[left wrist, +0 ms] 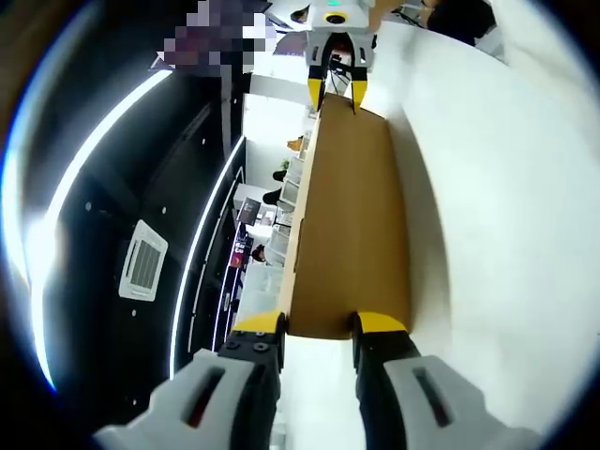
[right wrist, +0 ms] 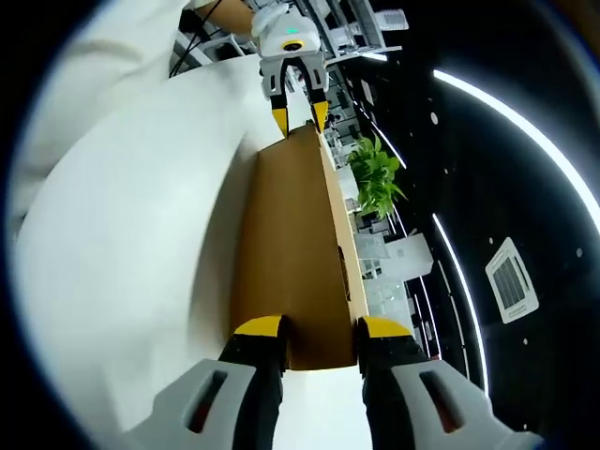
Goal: Operate the shoe box by opening the lid, removing the specified soft item, and placing it in the target area until the item is outside and the box remains undamaged.
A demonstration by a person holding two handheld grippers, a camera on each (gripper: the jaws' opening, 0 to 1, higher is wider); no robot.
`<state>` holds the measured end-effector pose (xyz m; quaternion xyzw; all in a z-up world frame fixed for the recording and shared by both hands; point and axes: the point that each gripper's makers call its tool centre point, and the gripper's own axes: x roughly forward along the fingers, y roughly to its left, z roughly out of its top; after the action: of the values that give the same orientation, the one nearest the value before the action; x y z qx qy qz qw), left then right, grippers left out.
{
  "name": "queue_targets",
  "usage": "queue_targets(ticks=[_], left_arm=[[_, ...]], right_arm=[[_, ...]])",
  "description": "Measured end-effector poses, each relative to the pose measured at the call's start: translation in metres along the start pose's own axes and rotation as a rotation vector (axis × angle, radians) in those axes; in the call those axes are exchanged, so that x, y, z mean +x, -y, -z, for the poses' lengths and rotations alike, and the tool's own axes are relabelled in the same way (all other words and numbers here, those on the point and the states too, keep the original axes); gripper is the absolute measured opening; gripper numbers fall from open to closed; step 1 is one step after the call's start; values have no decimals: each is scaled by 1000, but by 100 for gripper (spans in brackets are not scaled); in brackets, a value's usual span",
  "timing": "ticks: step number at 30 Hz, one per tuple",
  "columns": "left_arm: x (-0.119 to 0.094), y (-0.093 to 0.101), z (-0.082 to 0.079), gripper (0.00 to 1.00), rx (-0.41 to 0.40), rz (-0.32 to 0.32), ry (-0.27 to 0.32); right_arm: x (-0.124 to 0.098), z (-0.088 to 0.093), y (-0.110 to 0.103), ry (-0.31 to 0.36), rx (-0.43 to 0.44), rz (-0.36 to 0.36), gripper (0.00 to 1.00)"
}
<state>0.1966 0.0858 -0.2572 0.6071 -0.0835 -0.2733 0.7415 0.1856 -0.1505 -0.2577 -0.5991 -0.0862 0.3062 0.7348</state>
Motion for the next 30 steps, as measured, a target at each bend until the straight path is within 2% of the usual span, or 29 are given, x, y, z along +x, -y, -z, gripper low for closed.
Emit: queue_targets(ticks=[16,30], left_arm=[[-3,-10,-3,29,-26,20,17],[-3,-20,-5,29,-61,16,37]], right_arm=[[-2,-4,9,12,8,-19,29],[-6,1,20,39,7,15,30]])
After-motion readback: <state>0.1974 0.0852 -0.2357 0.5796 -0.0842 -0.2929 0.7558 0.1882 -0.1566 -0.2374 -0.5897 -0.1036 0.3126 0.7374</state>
